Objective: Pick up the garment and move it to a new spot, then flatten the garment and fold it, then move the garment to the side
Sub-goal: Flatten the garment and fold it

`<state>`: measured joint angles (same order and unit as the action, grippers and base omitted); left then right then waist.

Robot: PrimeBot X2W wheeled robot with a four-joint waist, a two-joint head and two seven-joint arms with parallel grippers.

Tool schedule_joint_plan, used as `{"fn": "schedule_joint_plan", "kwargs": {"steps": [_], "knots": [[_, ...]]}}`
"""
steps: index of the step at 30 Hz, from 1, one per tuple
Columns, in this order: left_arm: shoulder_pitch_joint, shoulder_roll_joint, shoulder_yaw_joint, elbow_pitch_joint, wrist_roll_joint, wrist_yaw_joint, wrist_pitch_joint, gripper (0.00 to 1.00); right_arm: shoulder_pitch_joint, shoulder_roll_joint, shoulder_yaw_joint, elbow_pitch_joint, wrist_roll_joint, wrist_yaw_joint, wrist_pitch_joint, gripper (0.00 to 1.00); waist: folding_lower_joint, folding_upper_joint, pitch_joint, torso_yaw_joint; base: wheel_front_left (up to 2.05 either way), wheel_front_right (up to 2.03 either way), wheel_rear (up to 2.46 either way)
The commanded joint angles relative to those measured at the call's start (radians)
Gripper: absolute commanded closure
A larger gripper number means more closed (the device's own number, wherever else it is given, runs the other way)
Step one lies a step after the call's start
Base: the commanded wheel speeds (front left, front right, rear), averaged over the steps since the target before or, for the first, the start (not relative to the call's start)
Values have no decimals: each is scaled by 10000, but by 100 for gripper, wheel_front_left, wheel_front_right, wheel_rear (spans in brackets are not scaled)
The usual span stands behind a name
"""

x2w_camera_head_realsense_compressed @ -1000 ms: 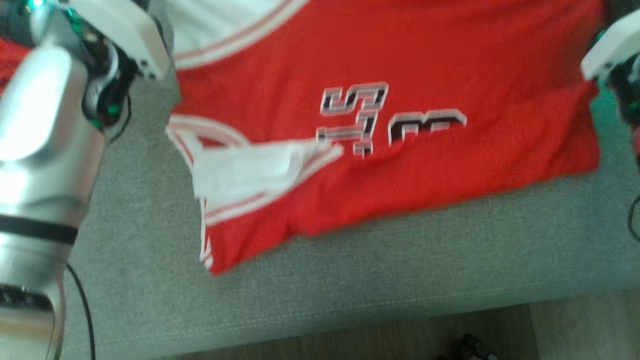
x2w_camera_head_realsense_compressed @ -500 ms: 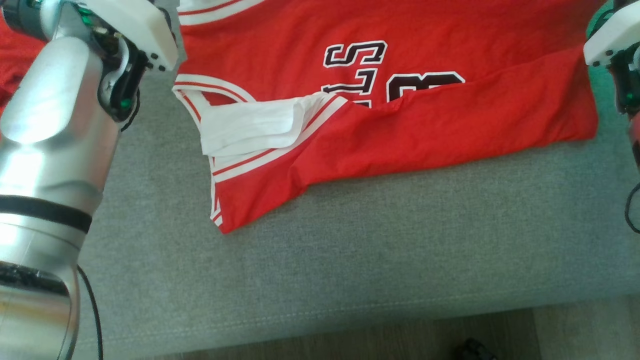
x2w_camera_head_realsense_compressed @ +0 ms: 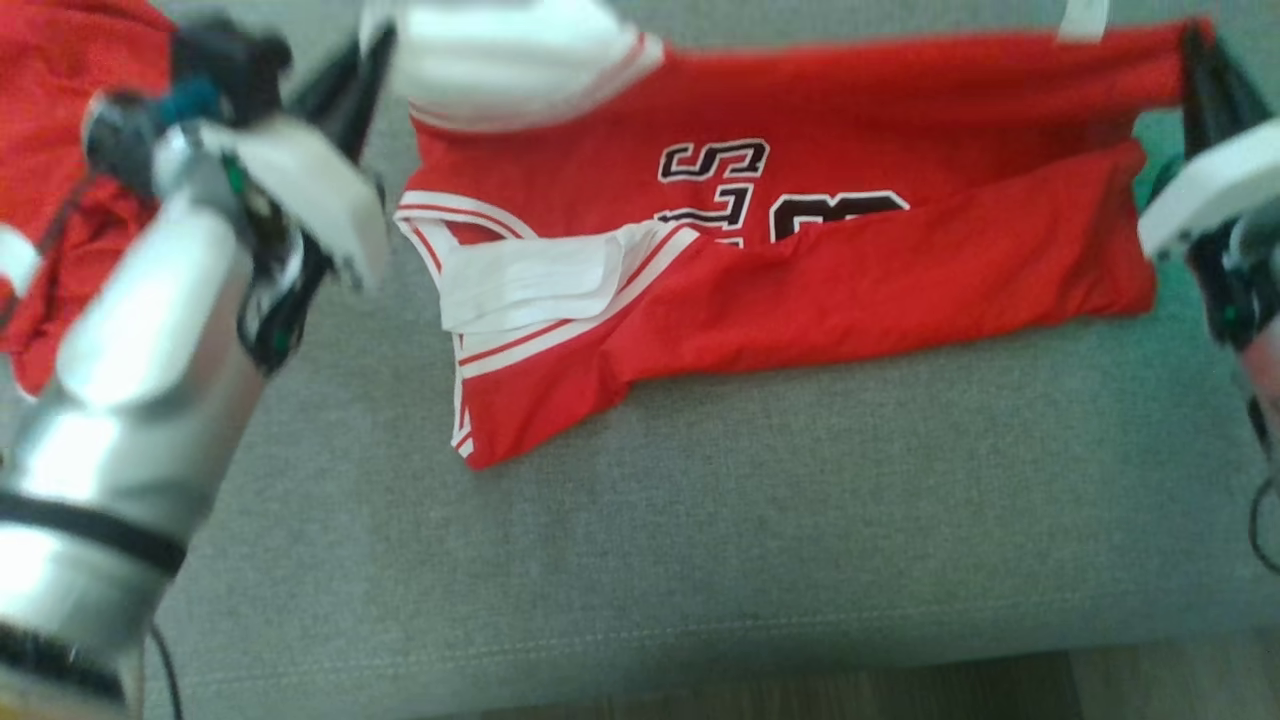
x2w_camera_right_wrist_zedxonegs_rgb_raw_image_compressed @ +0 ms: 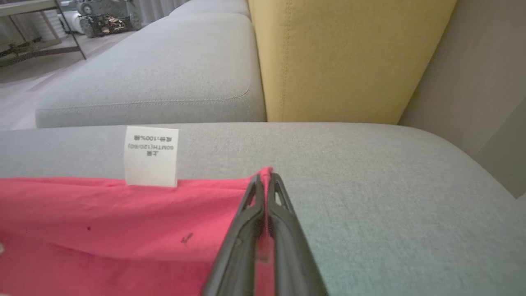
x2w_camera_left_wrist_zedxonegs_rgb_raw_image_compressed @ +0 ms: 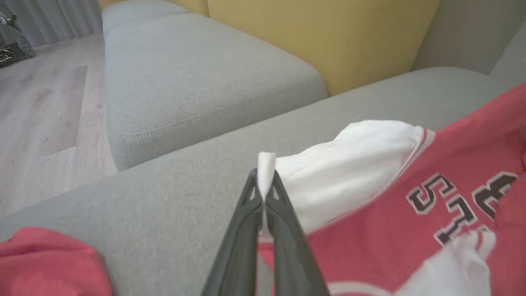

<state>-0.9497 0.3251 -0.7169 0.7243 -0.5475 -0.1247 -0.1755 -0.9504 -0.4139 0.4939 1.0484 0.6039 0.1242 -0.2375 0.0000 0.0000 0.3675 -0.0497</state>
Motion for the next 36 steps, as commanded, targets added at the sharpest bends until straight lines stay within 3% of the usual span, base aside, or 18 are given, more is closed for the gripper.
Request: {"fn": "schedule_joint_plan", "kwargs": {"steps": [1, 13, 22, 24, 25, 26, 27, 36], "knots": [[-32, 593, 229, -437, -54, -43, 59, 100, 303, -304, 197, -348, 190, 65, 74, 100, 0, 0, -254, 73, 0, 0, 0], [2950, 2167, -623, -4269, -587, 100, 1742, 100, 1991, -1770, 1536, -1634, 1399, 65, 1513, 100, 0, 0, -1068, 361, 0, 0, 0], [3878, 2625, -1143, -5776, -596, 415, 2653, 100, 2469, -2314, 2169, -2138, 1784, 65, 2367, 100, 0, 0, -1190, 470, 0, 0, 0], [3962, 2615, -1235, -5803, -602, 442, 2761, 73, 2597, -2388, 2276, -2315, 1985, 65, 2618, 100, 0, 0, -1219, 442, 0, 0, 0], [3997, 2618, -1279, -5798, -589, 463, 2808, 54, 2665, -2423, 2318, -2404, 2115, 65, 2775, 100, 0, 0, -1239, 420, 0, 0, 0], [4025, 2625, -1319, -5788, -557, 493, 2838, 11, 2710, -2499, 2377, -2459, 2154, 65, 2908, 42, 0, 0, -1261, 394, 0, 0, 0], [4051, 2631, -1356, -5778, -518, 527, 2851, 0, 2743, -2585, 2440, -2483, 2155, 65, 3029, 0, 0, 0, -1286, 368, 0, 0, 0], [4294, 2572, -1114, -5632, -761, 930, 2567, 0, 2728, -2711, 1992, -2122, 1975, 65, 2830, 0, 0, 0, -1714, 221, 0, 0, 0]]}}
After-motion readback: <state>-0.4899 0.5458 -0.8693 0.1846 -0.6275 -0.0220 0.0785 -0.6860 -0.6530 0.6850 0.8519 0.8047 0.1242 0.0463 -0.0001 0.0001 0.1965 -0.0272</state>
